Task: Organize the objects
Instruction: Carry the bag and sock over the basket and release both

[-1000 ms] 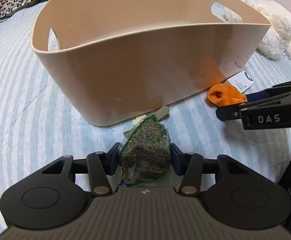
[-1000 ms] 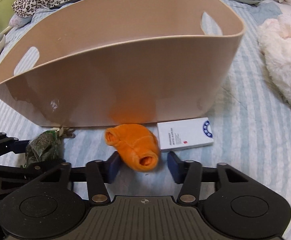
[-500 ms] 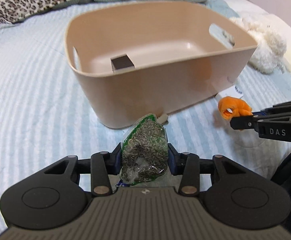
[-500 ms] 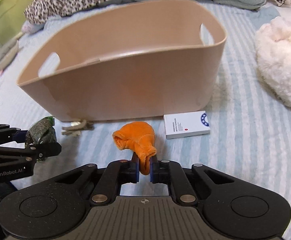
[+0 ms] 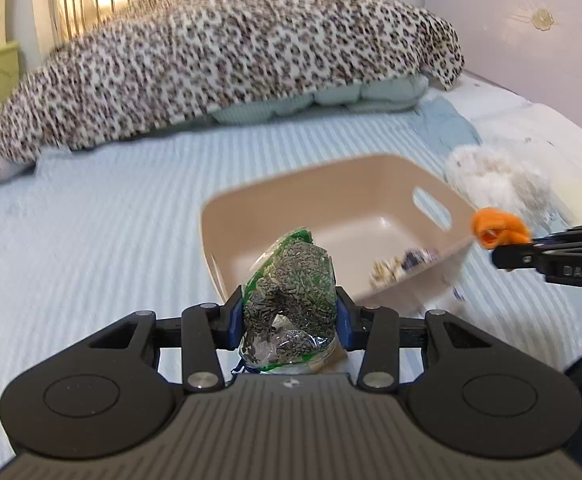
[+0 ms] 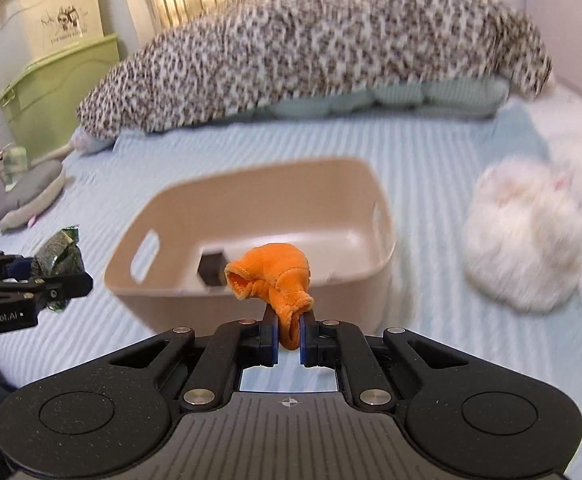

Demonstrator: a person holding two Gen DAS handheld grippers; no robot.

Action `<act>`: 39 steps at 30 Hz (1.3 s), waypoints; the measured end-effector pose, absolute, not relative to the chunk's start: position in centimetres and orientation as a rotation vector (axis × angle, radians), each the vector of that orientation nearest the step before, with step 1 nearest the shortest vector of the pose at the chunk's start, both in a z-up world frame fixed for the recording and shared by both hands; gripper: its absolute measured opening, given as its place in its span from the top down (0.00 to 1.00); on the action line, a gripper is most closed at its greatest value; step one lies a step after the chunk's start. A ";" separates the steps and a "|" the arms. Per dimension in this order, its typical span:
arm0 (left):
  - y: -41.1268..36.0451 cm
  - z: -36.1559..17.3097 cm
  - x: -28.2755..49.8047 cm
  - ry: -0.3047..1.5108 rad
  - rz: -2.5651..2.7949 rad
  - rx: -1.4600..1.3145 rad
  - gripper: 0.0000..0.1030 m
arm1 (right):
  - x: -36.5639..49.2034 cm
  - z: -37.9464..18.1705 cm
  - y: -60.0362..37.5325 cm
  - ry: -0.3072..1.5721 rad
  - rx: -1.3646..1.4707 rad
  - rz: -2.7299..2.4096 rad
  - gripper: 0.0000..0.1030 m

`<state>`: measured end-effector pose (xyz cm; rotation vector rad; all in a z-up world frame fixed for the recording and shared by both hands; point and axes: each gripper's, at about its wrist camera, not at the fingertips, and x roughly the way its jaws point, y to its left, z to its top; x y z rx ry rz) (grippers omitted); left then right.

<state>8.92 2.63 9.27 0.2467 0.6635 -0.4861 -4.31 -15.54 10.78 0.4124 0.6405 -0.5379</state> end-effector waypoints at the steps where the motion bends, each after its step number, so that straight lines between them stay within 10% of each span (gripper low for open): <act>1: 2.4 9.7 9.3 0.651 -0.481 0.250 0.56 | -4.2 11.1 -15.7 0.631 0.408 -0.542 0.91; 34: -3.1 1.4 20.7 0.826 -0.402 0.381 0.55 | 5.6 4.5 -21.0 0.806 0.334 -0.558 0.89; 39: -2.6 2.5 20.0 0.840 -0.429 0.333 0.43 | 4.8 5.5 -20.5 0.777 0.322 -0.570 0.61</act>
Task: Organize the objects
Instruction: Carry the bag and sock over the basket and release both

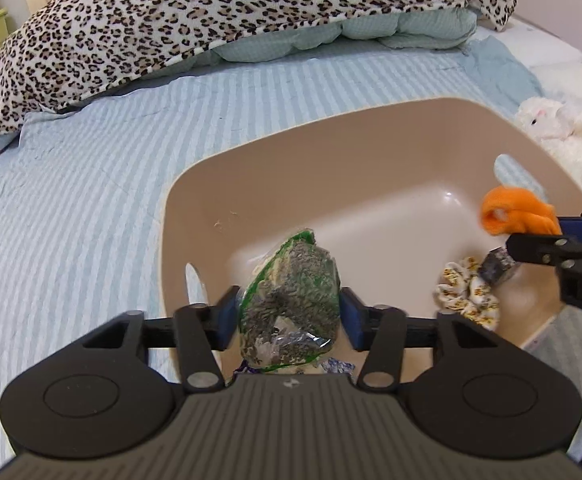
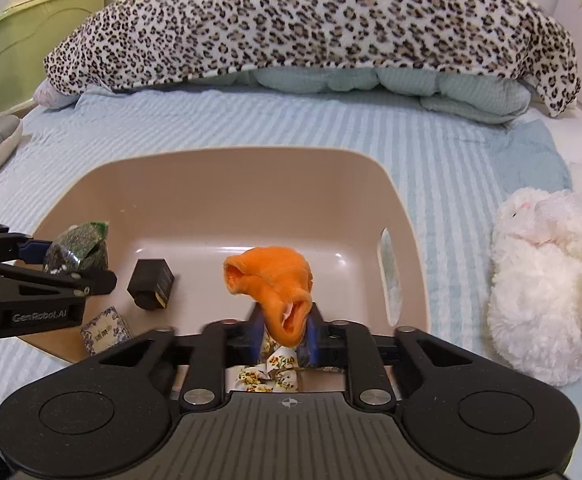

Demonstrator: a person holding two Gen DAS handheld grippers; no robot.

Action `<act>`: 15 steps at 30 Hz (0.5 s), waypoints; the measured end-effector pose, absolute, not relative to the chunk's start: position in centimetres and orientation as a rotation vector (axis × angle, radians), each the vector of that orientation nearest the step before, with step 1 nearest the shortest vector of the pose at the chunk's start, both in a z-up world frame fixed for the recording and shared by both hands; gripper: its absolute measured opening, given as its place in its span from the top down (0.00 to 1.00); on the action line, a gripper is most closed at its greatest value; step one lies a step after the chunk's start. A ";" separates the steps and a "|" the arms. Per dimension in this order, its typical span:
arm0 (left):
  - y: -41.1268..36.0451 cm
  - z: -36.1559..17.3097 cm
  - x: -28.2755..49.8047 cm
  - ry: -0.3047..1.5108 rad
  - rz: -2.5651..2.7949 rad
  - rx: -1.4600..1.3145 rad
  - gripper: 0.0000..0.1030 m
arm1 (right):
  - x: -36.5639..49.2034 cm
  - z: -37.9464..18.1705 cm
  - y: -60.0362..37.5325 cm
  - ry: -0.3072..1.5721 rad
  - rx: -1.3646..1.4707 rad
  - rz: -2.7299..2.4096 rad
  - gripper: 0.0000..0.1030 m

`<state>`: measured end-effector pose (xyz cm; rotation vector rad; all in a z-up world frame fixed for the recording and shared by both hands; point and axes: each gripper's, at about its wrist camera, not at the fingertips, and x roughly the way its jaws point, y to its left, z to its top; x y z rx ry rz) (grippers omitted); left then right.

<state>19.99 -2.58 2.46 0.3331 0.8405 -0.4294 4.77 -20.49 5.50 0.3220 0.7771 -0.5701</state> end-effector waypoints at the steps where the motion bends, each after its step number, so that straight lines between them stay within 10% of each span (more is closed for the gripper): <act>1: -2.4 2.9 19.7 0.830 -0.427 0.333 0.39 | 4.5 5.9 -20.3 0.765 0.319 -0.574 0.58; 3: -2.2 4.0 18.9 0.799 -0.416 0.338 0.33 | 3.6 6.7 -19.9 0.738 0.311 -0.587 0.42; 15: 1.4 7.2 13.6 0.744 -0.407 0.299 0.25 | -2.0 9.2 -17.9 0.724 0.373 -0.577 0.21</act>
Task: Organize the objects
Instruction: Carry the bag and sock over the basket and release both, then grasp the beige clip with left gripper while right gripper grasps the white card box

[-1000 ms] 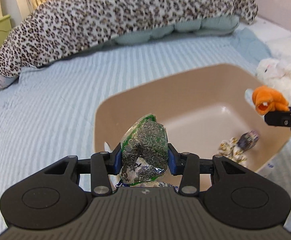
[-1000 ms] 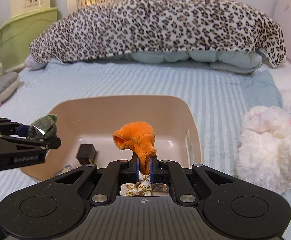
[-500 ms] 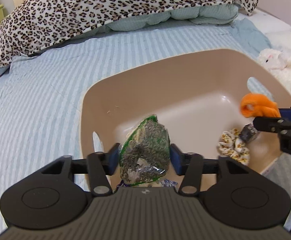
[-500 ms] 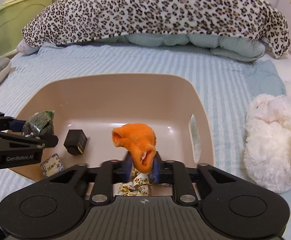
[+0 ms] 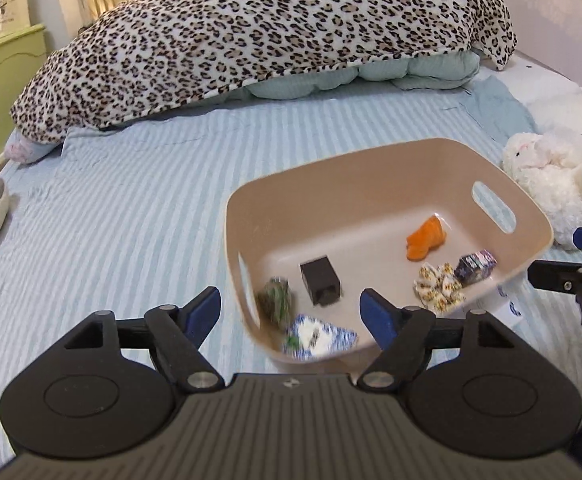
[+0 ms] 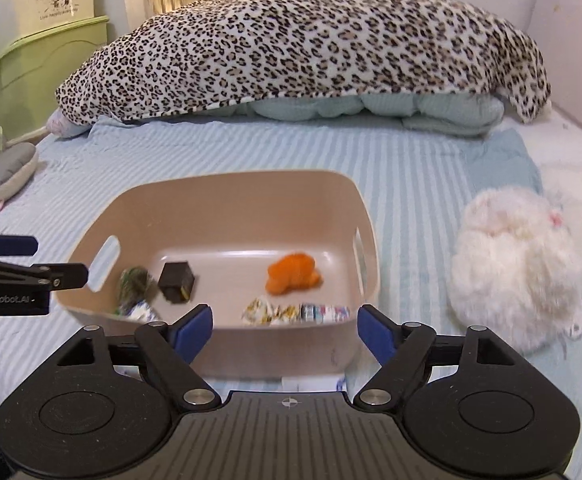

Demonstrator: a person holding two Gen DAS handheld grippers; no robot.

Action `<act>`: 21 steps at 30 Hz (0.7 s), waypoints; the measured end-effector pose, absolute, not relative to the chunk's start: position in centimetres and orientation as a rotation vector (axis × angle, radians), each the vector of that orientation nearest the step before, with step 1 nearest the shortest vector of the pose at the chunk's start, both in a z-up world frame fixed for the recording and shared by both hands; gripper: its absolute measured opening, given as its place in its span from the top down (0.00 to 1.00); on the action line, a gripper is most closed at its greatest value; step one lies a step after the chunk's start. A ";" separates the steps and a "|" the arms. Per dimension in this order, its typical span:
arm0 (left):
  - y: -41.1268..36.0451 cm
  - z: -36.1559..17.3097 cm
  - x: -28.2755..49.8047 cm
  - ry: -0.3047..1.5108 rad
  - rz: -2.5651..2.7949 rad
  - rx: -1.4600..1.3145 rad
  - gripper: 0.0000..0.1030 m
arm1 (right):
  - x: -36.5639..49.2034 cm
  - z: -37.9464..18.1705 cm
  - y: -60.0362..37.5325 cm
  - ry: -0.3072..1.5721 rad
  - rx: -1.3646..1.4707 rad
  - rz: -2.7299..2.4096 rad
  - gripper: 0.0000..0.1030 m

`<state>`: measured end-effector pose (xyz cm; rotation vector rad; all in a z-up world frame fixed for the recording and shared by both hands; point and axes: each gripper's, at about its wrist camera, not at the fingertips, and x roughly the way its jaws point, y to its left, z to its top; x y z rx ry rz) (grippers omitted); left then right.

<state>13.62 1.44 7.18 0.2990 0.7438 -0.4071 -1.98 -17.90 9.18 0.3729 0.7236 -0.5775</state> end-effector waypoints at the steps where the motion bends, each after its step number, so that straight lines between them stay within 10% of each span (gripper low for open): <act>1: 1.8 7.1 13.3 0.750 -0.411 0.292 0.25 | -2.3 9.1 -17.8 0.729 0.377 -0.578 0.20; 21: 3.5 -3.2 12.9 1.052 -0.397 0.233 0.24 | -3.2 1.7 -18.5 0.963 0.498 -0.590 0.12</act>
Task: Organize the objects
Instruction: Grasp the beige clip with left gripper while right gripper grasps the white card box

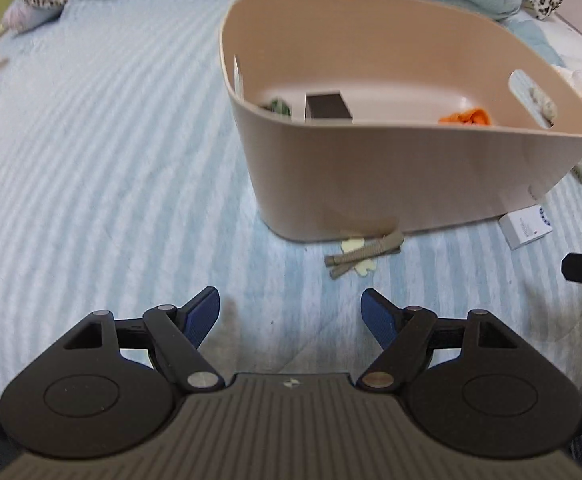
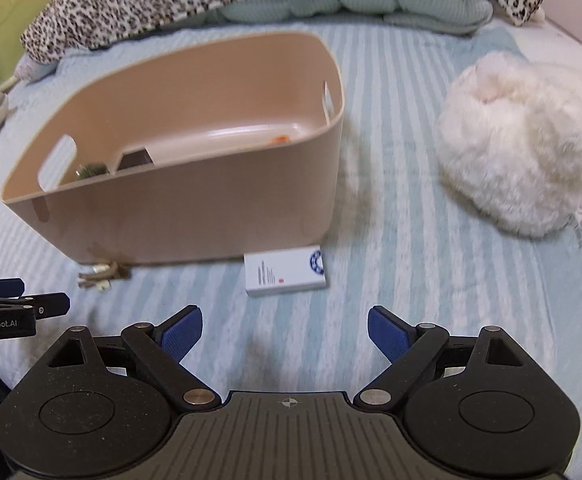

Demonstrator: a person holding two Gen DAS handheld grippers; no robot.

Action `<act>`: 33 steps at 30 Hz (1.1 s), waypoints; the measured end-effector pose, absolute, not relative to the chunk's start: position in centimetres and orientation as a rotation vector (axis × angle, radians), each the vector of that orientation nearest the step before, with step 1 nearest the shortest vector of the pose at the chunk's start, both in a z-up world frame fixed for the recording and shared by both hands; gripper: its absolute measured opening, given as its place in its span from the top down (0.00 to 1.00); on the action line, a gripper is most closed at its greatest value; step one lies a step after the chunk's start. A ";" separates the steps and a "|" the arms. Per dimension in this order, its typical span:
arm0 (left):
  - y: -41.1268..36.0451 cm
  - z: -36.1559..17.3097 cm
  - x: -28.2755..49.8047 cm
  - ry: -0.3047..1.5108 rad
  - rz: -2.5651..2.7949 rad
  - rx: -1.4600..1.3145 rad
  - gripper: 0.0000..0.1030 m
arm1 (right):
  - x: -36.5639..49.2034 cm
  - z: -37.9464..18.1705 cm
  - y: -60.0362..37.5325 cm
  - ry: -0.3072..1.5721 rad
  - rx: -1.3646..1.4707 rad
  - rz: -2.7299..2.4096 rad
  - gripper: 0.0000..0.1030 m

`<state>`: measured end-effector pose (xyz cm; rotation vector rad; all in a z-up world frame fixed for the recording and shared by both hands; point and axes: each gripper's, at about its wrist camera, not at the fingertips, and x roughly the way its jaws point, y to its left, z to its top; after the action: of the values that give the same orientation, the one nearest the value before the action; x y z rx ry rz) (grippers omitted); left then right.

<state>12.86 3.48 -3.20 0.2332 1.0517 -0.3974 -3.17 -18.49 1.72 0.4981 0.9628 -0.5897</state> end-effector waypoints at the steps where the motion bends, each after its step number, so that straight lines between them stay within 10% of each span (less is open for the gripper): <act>1: 3.4 -3.6 13.0 1.063 -0.396 0.232 0.24 | -3.0 1.3 -18.6 0.976 0.502 -0.589 0.12; 26: -0.6 -6.3 15.6 1.069 -0.387 0.127 0.09 | 1.5 -2.7 -18.9 1.045 0.360 -0.667 0.12; 33: 0.3 -6.1 15.6 1.026 -0.398 0.169 0.32 | 1.7 -2.7 -19.3 1.028 0.373 -0.664 0.23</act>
<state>15.62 0.28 -6.14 0.1694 1.0260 -0.3979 1.73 -19.30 -2.75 0.3732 1.0277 -0.6645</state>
